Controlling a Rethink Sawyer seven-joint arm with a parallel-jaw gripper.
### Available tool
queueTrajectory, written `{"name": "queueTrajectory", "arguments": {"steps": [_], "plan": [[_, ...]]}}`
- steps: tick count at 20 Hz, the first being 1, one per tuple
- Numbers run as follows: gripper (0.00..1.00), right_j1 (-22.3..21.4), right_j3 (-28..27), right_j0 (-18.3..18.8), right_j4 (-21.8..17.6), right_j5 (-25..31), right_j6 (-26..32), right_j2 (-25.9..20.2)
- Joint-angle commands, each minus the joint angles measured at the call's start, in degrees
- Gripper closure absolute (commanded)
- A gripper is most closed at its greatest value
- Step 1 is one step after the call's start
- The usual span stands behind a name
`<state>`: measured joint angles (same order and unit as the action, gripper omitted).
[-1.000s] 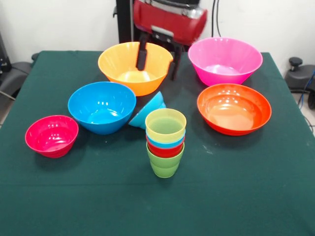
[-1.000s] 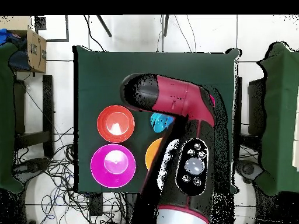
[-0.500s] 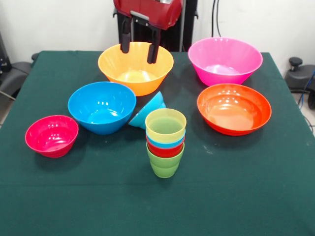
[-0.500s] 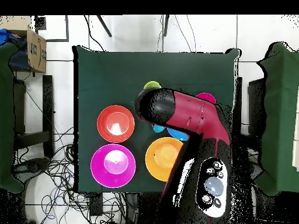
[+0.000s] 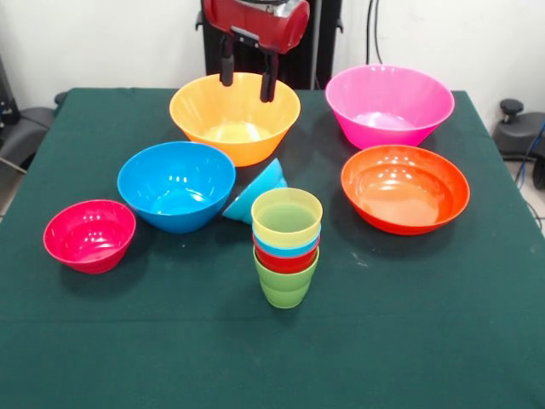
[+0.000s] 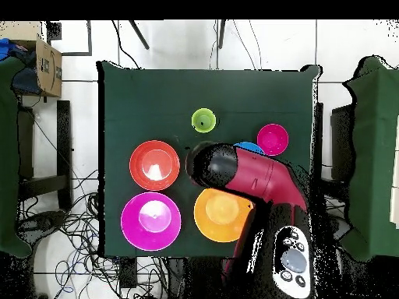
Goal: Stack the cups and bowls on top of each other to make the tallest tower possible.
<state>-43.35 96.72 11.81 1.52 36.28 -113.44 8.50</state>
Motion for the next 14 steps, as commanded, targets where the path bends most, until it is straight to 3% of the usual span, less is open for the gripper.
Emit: {"name": "queueTrajectory", "arguments": {"steps": [1, 14], "plan": [[0.0, 0.21, 12.39, 3.15, -6.17, -9.21, 6.54, -9.71], [0.0, 3.96, 22.94, 10.67, -16.74, -28.62, 0.78, -13.92]]}}
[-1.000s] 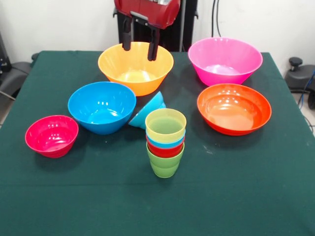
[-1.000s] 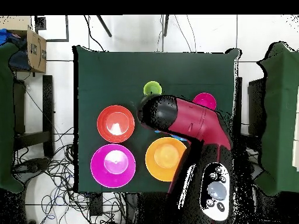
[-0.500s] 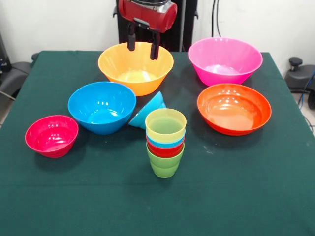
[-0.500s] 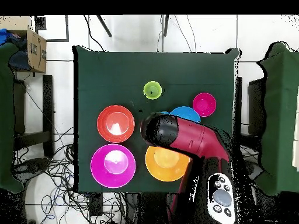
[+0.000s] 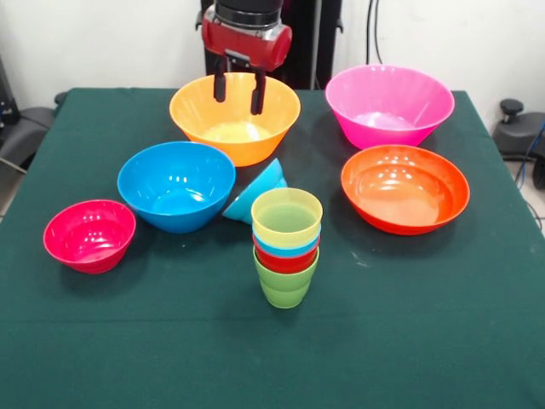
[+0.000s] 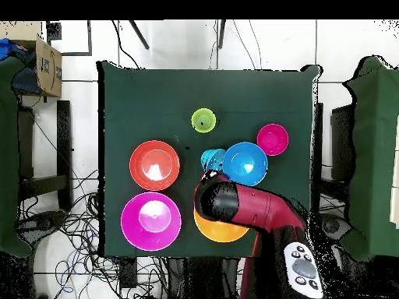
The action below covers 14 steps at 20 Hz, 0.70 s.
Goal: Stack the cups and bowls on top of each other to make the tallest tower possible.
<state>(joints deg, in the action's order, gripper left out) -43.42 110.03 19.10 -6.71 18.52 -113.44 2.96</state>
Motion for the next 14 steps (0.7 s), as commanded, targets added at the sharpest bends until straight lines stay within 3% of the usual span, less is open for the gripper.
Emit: {"name": "queueTrajectory", "arguments": {"steps": [1, 8, 14], "plan": [[0.0, 4.85, 10.48, 4.48, -9.38, -13.2, 0.11, -9.47], [0.0, 5.84, 13.15, 5.97, -11.65, -18.27, -4.02, -11.61], [0.0, 2.19, 12.45, 3.77, -8.97, -13.86, -4.5, -12.44]]}}
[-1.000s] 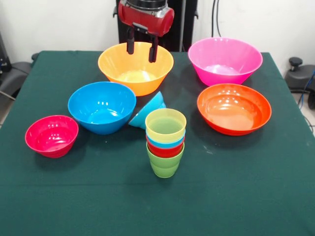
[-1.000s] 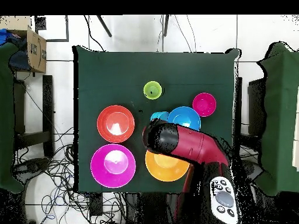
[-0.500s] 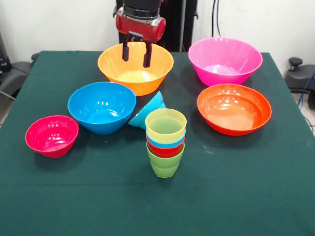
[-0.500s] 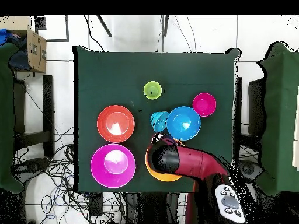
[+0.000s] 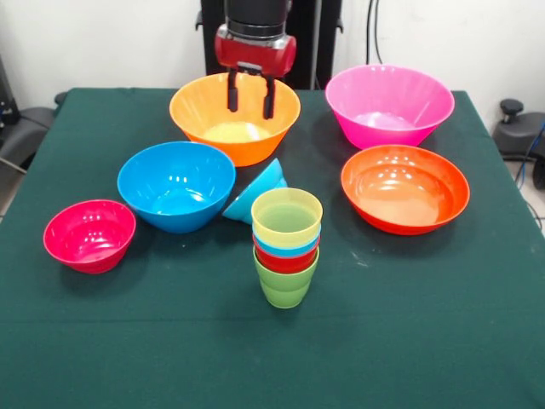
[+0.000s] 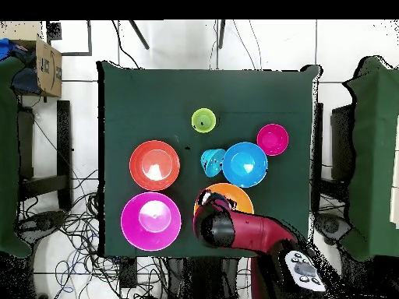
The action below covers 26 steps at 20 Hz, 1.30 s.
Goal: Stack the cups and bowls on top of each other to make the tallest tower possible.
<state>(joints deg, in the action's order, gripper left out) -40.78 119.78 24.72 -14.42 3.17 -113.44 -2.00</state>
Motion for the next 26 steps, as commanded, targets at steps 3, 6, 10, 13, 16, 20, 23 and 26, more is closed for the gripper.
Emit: {"name": "queueTrajectory", "arguments": {"steps": [3, 6, 10, 13, 16, 20, 23, 26], "plan": [[0.0, -1.61, -0.31, -2.98, 0.53, 6.01, -3.47, -7.57], [0.0, -2.23, -3.07, -4.16, 1.46, 8.83, -2.89, -6.86], [0.0, -2.0, -6.54, -4.96, 1.98, 11.17, -2.33, -6.39], [0.0, -1.63, -7.43, -4.64, 1.25, 10.74, -2.0, -6.7], [0.0, -0.82, -8.01, -3.91, 0.43, 9.4, -1.92, -7.42], [0.0, 0.39, -9.1, -3.22, -0.53, 7.5, -1.71, -7.93], [0.0, 1.13, -9.67, -2.71, -1.15, 6.5, -1.48, -8.35], [0.0, 2.53, -10.01, -1.81, -1.99, 4.6, -1.35, -9.15]]}}
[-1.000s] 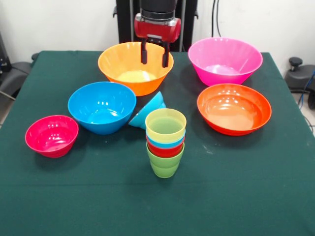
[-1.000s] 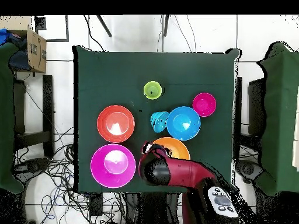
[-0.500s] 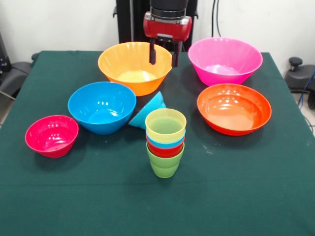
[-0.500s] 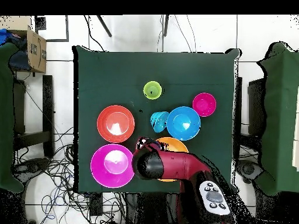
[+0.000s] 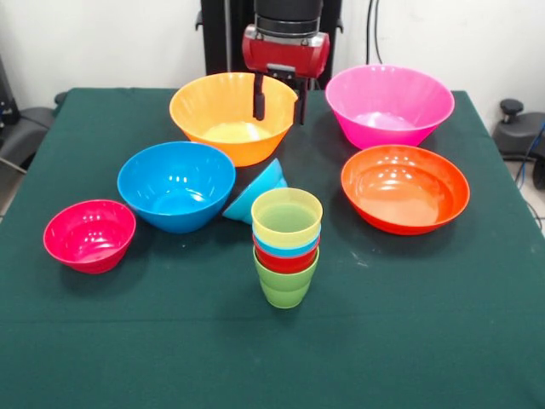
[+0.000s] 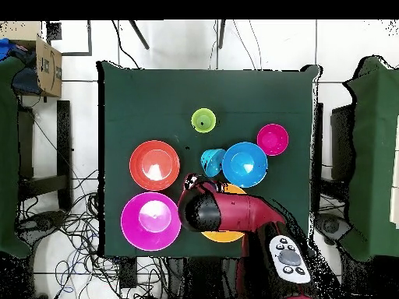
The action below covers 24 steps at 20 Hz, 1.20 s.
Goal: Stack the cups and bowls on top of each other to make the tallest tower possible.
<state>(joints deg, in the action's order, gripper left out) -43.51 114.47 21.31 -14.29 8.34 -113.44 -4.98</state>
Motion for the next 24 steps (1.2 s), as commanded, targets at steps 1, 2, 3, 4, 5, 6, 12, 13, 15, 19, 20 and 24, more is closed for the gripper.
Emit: {"name": "queueTrajectory", "arguments": {"steps": [1, 2, 3, 4, 5, 6, 12, 13, 15, 19, 20, 24], "plan": [[0.0, 5.88, -4.73, 2.18, -2.37, -1.33, -1.29, -6.83], [0.0, 6.19, -4.74, 2.49, -2.46, -1.64, -1.31, -7.18], [0.0, 6.54, -4.76, 2.79, -2.57, -2.07, -1.38, -7.58], [0.0, 6.9, -4.78, 3.08, -2.67, -2.5, -1.45, -7.98], [0.0, 7.2, -4.97, 3.0, -2.88, -3.01, -1.54, -7.94], [0.0, 7.39, -5.08, 2.96, -2.96, -3.21, -1.63, -7.92], [0.0, 9.14, -5.71, 3.1, -3.84, -5.44, -1.96, -7.94], [0.0, 9.55, -5.74, 3.12, -4.14, -6.24, -2.07, -7.84], [0.0, 10.05, -5.67, 3.26, -4.36, -7.0, -2.21, -7.87], [0.0, 10.66, -5.41, 3.24, -4.7, -8.43, -2.6, -7.73], [0.0, 10.74, -5.43, 3.24, -4.76, -8.55, -2.64, -7.72], [0.0, 11.24, -5.54, 2.56, -5.08, -8.8, -2.8, -6.31]]}}
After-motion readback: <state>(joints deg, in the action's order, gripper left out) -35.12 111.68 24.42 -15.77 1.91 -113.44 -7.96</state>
